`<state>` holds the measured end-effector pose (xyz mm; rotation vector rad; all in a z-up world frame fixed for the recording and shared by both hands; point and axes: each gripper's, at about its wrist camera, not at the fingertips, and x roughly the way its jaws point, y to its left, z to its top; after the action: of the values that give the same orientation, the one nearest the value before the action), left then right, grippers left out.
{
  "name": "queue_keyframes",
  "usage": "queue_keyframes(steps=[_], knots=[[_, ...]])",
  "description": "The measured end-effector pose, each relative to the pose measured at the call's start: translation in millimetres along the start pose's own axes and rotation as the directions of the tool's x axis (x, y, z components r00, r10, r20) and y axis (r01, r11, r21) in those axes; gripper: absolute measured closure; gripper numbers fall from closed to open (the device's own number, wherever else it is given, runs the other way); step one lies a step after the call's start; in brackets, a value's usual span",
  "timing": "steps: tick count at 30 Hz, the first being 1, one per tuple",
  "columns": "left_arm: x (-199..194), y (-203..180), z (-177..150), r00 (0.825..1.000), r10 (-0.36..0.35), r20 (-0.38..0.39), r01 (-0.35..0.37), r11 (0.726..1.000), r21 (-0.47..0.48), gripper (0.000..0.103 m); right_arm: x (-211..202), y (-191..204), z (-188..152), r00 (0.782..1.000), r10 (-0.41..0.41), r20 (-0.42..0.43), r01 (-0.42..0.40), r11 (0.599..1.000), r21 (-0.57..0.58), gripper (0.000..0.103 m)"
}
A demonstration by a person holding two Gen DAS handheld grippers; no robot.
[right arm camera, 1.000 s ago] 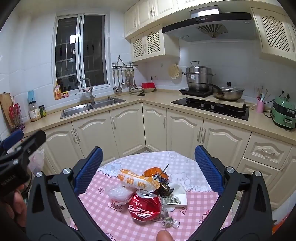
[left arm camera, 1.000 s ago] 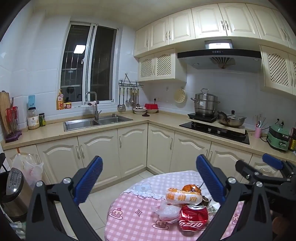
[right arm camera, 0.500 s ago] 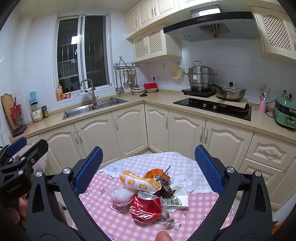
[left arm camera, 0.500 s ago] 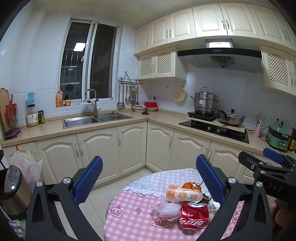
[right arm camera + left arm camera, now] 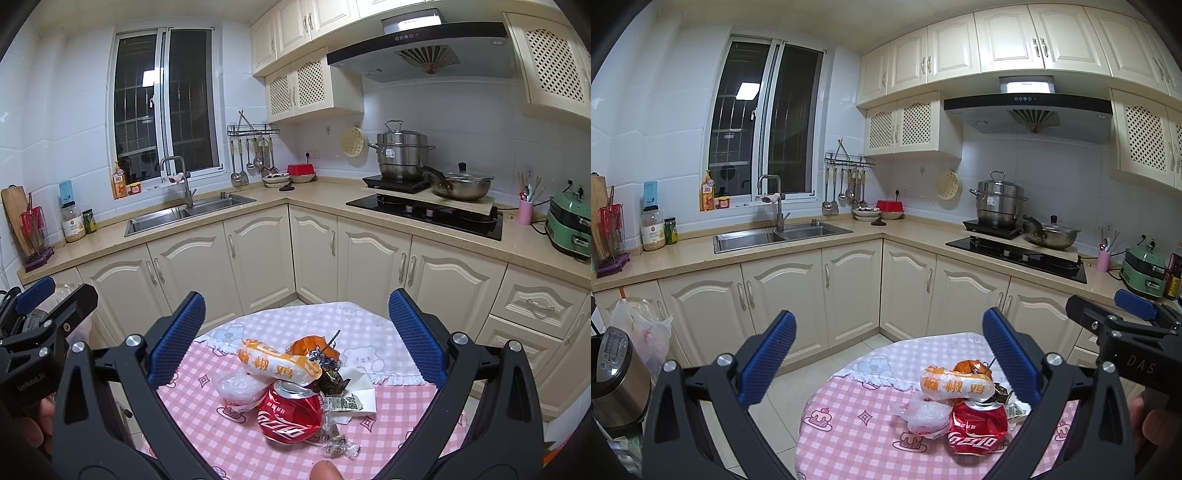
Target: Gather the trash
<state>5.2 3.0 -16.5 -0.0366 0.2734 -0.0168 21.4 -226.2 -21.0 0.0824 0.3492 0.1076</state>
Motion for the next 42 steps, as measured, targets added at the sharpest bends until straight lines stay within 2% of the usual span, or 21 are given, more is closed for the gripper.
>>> queue_keyframes(steps=[13, 18, 22, 25, 29, 32, 35, 37, 40, 42], knots=[[21.3, 2.6, -15.0, 0.999, 0.004, -0.054, -0.004, 1.000, 0.011, 0.004, 13.3, -6.3, -7.9, 0.999, -0.004, -0.038, 0.004, 1.000, -0.002, 0.005], [46.0, 5.3, -35.6, 0.991, 0.006, -0.134, -0.003, 1.000, 0.025, 0.004, 29.9, -19.5, -25.6, 0.995, -0.026, -0.101, 0.026, 1.000, 0.001, 0.006], [73.4, 6.8, -63.1, 0.975, 0.004, -0.220, 0.008, 0.999, 0.051, 0.004, 51.4, -42.4, -54.3, 0.978, -0.053, -0.200, 0.060, 0.998, 0.031, 0.006], [97.0, 7.2, -87.9, 0.956, -0.026, -0.292, 0.044, 0.997, 0.059, 0.004, 66.3, -58.8, -76.5, 0.960, -0.066, -0.274, 0.082, 0.996, 0.047, 0.006], [128.7, -2.9, -121.3, 0.920, -0.088, -0.383, 0.125, 0.989, 0.073, 0.004, 78.9, -75.7, -103.2, 0.934, -0.077, -0.349, 0.108, 0.992, 0.071, 0.006], [149.9, -13.3, -139.1, 0.892, -0.132, -0.431, 0.177, 0.982, 0.066, 0.004, 86.9, -81.7, -118.3, 0.916, -0.072, -0.396, 0.113, 0.990, 0.082, 0.006], [171.7, -21.4, -152.4, 0.872, -0.146, -0.467, 0.199, 0.978, 0.066, 0.004, 93.9, -83.0, -129.1, 0.897, -0.060, -0.438, 0.105, 0.991, 0.079, 0.006], [184.3, -23.2, -158.1, 0.859, -0.169, -0.483, 0.216, 0.975, 0.043, 0.004, 98.9, -84.0, -137.6, 0.885, -0.046, -0.464, 0.096, 0.992, 0.085, 0.006], [205.3, -21.7, -165.7, 0.826, -0.231, -0.514, 0.248, 0.968, -0.035, 0.004, 108.0, -85.9, -149.6, 0.866, -0.026, -0.499, 0.082, 0.993, 0.090, 0.006], [216.8, -21.9, -171.5, 0.812, -0.254, -0.525, 0.259, 0.964, -0.066, 0.005, 113.8, -82.8, -155.7, 0.851, -0.027, -0.525, 0.072, 0.995, 0.066, 0.006]])
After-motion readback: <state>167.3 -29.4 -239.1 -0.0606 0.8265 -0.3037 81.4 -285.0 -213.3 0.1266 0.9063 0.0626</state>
